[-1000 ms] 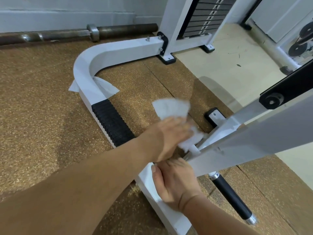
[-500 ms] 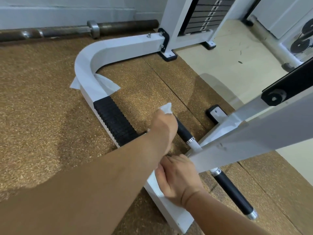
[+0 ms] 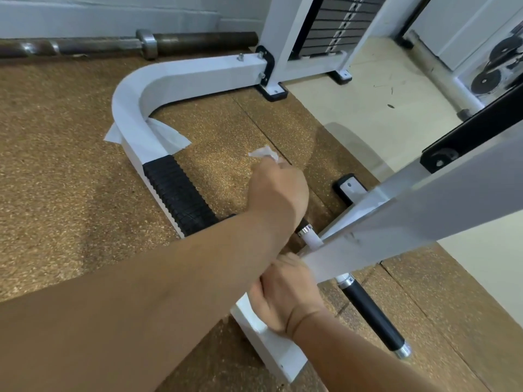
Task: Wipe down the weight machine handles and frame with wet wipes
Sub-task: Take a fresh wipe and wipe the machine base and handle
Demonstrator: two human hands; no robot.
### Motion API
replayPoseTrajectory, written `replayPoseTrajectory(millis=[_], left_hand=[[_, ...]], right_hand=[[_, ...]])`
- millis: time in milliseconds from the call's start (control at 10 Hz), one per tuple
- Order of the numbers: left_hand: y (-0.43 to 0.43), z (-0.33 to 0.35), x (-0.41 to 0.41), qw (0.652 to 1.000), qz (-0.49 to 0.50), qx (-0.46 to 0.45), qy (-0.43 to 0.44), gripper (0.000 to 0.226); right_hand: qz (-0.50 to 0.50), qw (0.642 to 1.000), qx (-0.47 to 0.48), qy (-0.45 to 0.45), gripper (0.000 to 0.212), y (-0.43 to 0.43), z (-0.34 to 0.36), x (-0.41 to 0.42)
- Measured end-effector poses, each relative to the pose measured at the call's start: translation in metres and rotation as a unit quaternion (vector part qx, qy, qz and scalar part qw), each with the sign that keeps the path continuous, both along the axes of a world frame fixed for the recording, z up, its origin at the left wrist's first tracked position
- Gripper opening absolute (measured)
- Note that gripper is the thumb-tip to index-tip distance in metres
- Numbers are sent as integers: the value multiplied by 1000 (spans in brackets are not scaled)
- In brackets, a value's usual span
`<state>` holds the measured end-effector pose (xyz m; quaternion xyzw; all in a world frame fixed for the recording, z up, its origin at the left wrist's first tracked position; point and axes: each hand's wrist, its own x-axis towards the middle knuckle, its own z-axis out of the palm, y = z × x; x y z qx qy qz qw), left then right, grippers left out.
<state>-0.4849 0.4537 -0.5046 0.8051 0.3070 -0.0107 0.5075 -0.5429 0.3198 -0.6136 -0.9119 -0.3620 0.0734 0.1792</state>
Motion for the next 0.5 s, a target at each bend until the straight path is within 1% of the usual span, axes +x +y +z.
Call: replayPoseTrajectory(millis=[100,200,300,400,500], left_hand=[[3,-18,-7,984,-97,127,-76,54],[3,-46,-18,950,-255,178,-32,60],[-7,-51,-34,946,-316,51,-50,61],[-17,-52,-46,951,-292,-85,-55,56],[-19,-35,-51,938,-192,-289,6,36]], right_hand=[[-23,998,-51,2,39,7,17,-2],[19,996,-46,-72,36,6,18,-2],[45,995,-33,-80,35,2,14,2],[98,978,-165,-85,54,1,5,4],[100,979,-148,-97,52,3,9,3]])
